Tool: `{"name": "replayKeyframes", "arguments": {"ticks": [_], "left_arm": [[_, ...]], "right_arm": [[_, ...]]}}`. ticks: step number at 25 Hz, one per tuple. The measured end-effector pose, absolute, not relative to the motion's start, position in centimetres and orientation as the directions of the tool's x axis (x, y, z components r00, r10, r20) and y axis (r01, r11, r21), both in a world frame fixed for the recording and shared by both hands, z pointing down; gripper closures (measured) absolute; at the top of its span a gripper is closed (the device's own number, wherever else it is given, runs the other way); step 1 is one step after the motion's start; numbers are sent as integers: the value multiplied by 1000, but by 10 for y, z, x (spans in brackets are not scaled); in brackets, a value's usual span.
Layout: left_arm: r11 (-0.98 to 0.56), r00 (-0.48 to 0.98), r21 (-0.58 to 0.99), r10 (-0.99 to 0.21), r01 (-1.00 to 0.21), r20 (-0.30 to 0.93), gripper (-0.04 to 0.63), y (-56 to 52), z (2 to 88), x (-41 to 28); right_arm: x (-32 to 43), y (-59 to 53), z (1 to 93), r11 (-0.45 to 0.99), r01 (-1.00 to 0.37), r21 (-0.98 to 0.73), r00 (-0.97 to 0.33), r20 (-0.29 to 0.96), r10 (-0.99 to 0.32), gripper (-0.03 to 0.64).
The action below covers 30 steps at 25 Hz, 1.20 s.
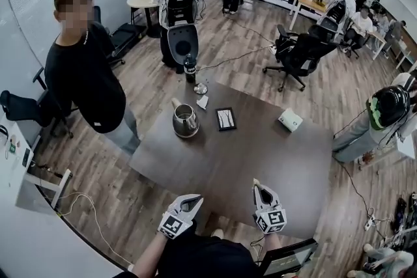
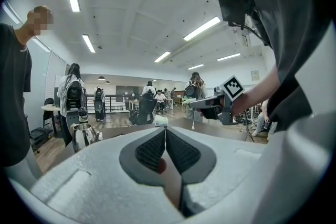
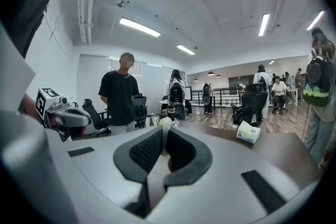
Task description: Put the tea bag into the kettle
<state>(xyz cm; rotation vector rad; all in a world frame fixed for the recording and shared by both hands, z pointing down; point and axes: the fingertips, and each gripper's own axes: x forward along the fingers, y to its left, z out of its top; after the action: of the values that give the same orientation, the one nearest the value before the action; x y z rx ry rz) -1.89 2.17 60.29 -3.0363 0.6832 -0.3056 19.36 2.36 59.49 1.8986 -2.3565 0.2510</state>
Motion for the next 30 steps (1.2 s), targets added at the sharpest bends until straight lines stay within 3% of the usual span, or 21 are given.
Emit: {"name": "replayKeyframes", "arguments": {"ticks": [30], "left_arm": [[-919, 904, -88, -394, -385, 164, 589, -77, 597, -94]], "right_arm": [[103, -63, 569, 190, -981, -38, -194, 118, -974, 597]]}}
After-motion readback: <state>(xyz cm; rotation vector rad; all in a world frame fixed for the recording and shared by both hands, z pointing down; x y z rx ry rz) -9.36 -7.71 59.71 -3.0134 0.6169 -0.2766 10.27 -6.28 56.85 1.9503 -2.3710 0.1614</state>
